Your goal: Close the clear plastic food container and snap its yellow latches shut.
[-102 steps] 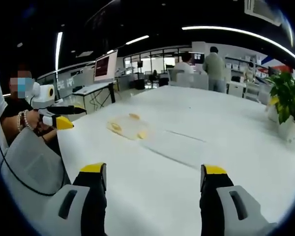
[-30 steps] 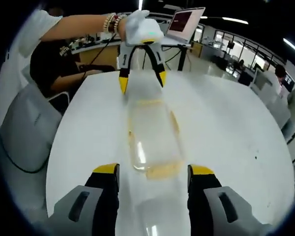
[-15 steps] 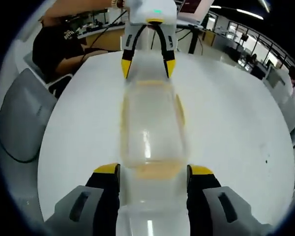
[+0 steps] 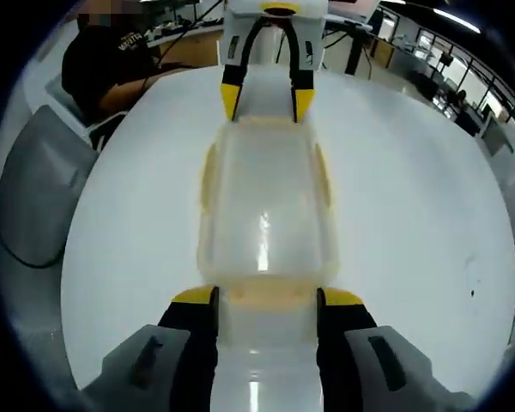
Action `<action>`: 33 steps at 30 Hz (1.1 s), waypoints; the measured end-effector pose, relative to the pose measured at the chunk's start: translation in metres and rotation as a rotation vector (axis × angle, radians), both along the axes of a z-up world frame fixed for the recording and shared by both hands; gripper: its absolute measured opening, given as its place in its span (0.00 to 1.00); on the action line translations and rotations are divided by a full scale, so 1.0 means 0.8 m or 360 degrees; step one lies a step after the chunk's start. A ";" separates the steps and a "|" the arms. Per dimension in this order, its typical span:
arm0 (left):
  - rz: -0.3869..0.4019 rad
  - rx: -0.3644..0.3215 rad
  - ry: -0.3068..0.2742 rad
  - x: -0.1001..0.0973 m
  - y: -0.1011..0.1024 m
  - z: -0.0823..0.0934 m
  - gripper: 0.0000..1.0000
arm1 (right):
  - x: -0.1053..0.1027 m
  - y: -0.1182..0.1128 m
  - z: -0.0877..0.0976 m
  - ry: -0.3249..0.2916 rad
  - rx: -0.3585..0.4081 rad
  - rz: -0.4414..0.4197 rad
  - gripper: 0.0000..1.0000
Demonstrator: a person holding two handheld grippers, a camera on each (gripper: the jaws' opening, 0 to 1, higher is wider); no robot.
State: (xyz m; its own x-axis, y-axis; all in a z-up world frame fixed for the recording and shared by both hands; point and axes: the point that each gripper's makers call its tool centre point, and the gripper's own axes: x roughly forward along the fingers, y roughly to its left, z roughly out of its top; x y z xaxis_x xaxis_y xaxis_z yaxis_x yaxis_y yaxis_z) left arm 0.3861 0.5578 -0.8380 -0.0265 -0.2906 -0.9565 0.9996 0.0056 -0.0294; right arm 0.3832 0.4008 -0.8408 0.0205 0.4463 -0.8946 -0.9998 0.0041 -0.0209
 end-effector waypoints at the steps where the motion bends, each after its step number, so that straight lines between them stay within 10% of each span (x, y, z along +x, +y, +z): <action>1: 0.0011 0.0007 0.0011 -0.001 0.000 -0.001 0.37 | 0.001 0.001 0.000 -0.0004 0.0000 0.0005 0.38; 33: 0.0037 0.0084 0.0027 0.001 -0.001 -0.008 0.33 | 0.003 0.000 -0.003 0.0012 -0.0113 0.0010 0.35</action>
State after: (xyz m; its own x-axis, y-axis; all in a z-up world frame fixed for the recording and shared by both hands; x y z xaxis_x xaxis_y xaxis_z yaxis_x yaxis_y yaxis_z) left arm 0.3872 0.5573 -0.8441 -0.0364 -0.2404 -0.9700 0.9985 0.0310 -0.0452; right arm 0.3858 0.4008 -0.8432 0.0109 0.3819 -0.9242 -0.9999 -0.0034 -0.0132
